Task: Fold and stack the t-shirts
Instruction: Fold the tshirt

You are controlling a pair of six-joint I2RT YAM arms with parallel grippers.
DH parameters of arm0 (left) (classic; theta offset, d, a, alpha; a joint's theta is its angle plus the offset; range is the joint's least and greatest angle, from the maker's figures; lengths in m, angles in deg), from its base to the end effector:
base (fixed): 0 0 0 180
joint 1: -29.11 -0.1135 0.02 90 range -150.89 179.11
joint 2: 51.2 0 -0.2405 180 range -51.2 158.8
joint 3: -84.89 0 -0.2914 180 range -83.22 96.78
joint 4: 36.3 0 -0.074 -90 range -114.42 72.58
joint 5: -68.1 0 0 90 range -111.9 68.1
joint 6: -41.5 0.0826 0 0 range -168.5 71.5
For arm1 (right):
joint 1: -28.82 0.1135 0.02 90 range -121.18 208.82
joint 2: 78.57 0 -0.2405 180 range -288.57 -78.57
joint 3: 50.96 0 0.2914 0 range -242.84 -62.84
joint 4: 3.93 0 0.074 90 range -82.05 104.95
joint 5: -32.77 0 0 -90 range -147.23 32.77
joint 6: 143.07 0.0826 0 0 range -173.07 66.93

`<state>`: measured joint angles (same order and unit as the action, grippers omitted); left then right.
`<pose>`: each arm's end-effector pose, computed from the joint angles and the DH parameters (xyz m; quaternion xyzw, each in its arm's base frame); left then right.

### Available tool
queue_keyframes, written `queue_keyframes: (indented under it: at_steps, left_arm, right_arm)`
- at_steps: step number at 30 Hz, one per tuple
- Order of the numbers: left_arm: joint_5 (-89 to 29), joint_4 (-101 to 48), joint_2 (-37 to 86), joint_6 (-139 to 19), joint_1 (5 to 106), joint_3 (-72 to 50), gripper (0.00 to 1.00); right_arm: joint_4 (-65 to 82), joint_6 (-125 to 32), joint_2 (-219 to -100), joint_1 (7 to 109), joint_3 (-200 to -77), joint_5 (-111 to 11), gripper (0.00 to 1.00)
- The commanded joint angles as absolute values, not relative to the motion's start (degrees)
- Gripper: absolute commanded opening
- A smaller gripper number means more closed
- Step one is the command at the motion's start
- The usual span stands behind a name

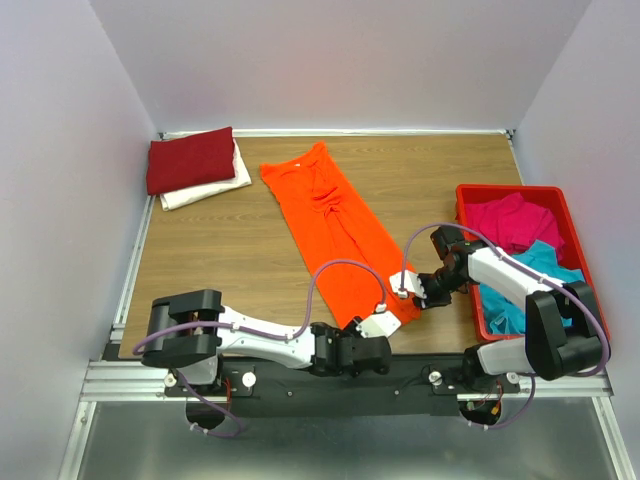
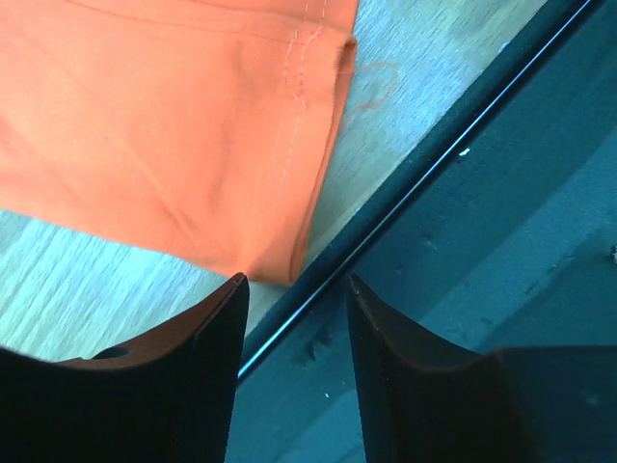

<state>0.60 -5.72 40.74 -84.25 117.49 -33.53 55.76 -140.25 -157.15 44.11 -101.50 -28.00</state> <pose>0.0416 -0.3516 0.0752 0.3770 0.8727 -0.1289 0.2821 0.2164 0.1010 0.0663 -0.7575 0.6019 0.1930 0.1636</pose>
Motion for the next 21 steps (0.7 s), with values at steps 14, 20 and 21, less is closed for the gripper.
queue_keyframes:
  at_steps: [14, 20, 21]
  left_arm:
    - [12.46, 0.89, 51.0, -86.74, 119.46, -23.99, 0.54]
    - [11.76, 0.36, 52.86, -86.65, 118.67, -23.72, 0.5]
    - [11.41, -0.16, 52.78, -86.56, 118.58, -23.98, 0.47]
  right_arm:
    - [55.32, -139.55, -157.58, 43.94, -98.88, -29.63, 0.29]
    - [55.32, -139.47, -157.49, 43.94, -98.35, -29.9, 0.29]
    - [55.23, -139.47, -157.4, 43.85, -98.44, -29.9, 0.29]
